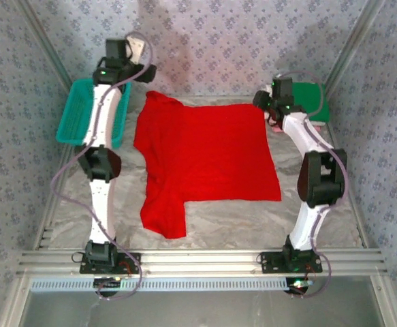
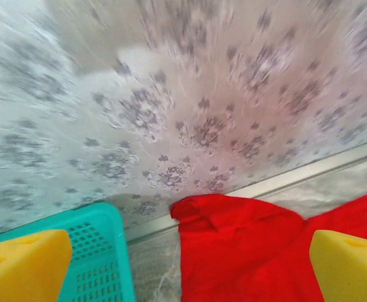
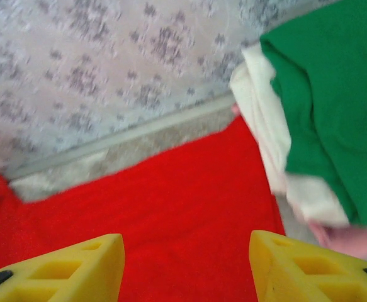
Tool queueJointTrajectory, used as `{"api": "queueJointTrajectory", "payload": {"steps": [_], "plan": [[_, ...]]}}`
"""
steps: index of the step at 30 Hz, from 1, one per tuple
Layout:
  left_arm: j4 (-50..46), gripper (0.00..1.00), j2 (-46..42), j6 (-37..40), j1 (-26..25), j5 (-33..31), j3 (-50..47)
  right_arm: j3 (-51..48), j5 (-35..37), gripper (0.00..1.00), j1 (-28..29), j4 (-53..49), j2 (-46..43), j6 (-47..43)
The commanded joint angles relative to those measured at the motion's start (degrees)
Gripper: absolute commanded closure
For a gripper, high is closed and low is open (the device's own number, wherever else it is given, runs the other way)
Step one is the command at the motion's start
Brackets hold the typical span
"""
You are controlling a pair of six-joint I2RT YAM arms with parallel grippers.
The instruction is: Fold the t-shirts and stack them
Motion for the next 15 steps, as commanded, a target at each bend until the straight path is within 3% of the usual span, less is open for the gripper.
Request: {"api": "queueJointTrajectory", "payload": {"steps": [1,4,7,9,15], "plan": [[8.34,0.03,-19.42,-10.04,-1.33,-0.82,-24.36,-10.89,-0.5,0.43,0.71,0.74,-8.83,1.45],[23.79,0.02,-39.36,-17.42,-3.68,-4.77,-58.49,-20.09,0.6,0.39,0.67,-0.87,-15.82,2.05],[25.58,0.04,-49.43,-24.91,-3.99,-1.91,-76.24,-24.16,-2.93,0.4,-2.02,-5.16,-17.8,3.07],[21.18,0.08,-50.71,-26.66,-4.5,0.64,-80.89,-24.95,-6.22,0.43,-3.39,-7.27,-16.9,3.32],[13.21,0.1,-50.25,-30.77,-7.08,-2.28,-90.12,-24.15,-9.31,0.55,-3.58,-9.12,-11.05,3.3]]}}
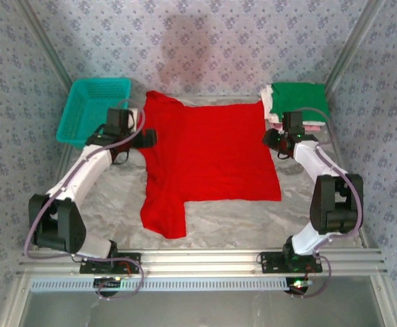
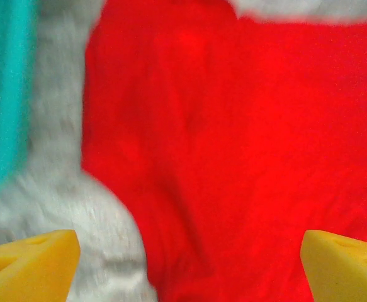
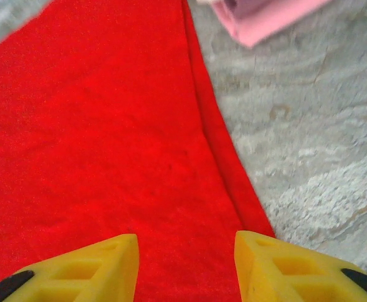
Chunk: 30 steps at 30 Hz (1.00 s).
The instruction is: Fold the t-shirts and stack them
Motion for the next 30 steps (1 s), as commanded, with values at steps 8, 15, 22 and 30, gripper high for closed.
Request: {"api": "queueJointTrajectory", "payload": {"steps": [8,15,22,30], "plan": [[2.34,0.16,3.26,-11.05,-1.13,3.49,-10.01,-1.94,-1.52,0.57,2.85,0.07,4.78,3.88],[10.87,0.39,7.47,-9.62,-1.23,6.38,-12.92,-4.78,-5.8,0.57,0.1,3.45,7.55,8.45],[14.4,0.73,11.98,-8.7,-1.23,7.13,-11.94,-6.08,-5.37,0.57,-0.09,4.18,7.81,9.1],[10.74,1.0,9.63,-9.16,-0.65,3.19,-12.22,-8.93,-7.35,0.57,-3.17,6.0,8.78,13.53]]}}
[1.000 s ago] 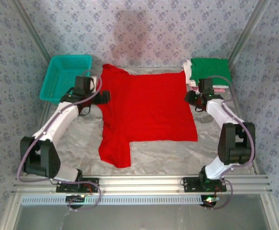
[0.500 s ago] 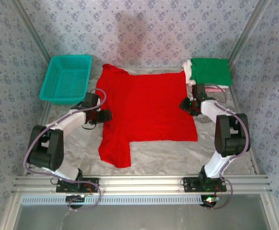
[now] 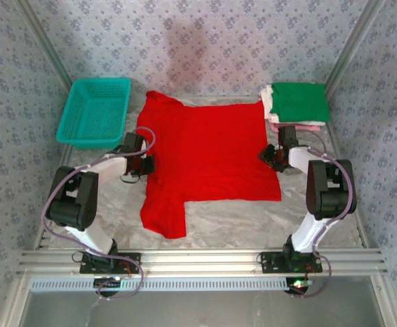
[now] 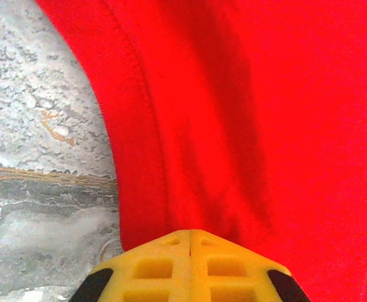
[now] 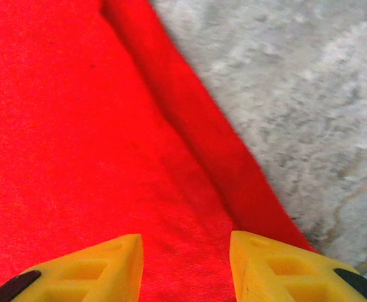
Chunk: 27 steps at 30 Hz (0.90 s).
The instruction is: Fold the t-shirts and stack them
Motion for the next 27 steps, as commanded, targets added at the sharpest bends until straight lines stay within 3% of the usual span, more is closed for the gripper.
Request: {"api": "queueJointTrajectory", "payload": {"steps": [1,10,12,13,15,18,21,27], "plan": [[-2.09,1.0,-3.34,-0.4,0.64,-2.32,0.44,-1.29,-0.86,0.57,-1.56,0.49,1.11,2.93],[-7.24,1.0,-10.91,0.23,6.79,-4.76,-1.07,-2.77,-1.56,0.58,-3.76,1.69,2.33,4.91],[-7.1,1.0,-11.01,1.55,7.39,-1.74,-0.66,-2.94,-2.49,0.59,-3.93,2.51,2.78,5.33],[-7.59,0.96,-10.47,1.82,6.95,0.57,0.23,-2.96,-2.78,0.59,-3.98,2.84,2.94,5.52],[-9.25,0.62,-9.05,1.26,4.15,1.66,1.71,-2.86,-2.88,0.59,-3.91,2.9,3.13,5.57],[-10.44,0.56,-7.65,-0.4,-0.94,1.59,2.49,-2.76,-2.83,0.59,-3.88,3.03,3.13,5.59],[-7.56,0.44,-7.11,-2.37,-3.59,1.5,0.55,-2.87,-1.95,0.59,-3.87,2.62,3.22,5.65],[-6.42,0.42,-3.51,-2.52,-4.11,1.96,0.31,-3.34,-1.78,0.61,-4.79,2.89,2.97,6.53]]}}
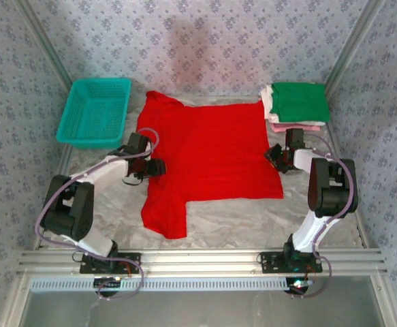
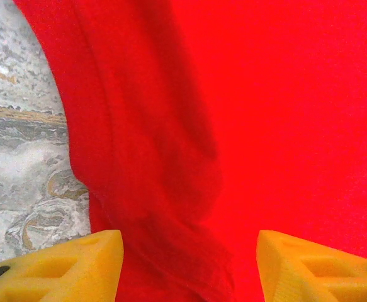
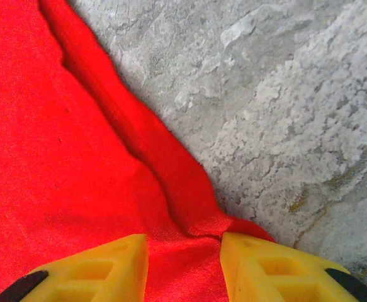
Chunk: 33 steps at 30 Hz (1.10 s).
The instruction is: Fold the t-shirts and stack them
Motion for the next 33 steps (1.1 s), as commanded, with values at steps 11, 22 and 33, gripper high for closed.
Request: {"api": "queueJointTrajectory", "payload": {"steps": [11,22,33], "plan": [[0.77,0.78,0.51,-1.47,0.19,-2.4,-1.21,-2.59,2.12,0.63,-2.47,-1.64,1.55,1.44],[-3.76,1.0,-7.96,-1.73,2.49,-10.61,-3.51,-4.33,2.98,0.64,-4.49,-1.53,0.22,1.71],[-8.02,1.0,-10.06,-0.57,10.44,-12.15,-6.25,-5.42,3.43,0.7,-5.69,-1.91,-0.93,2.58]]}}
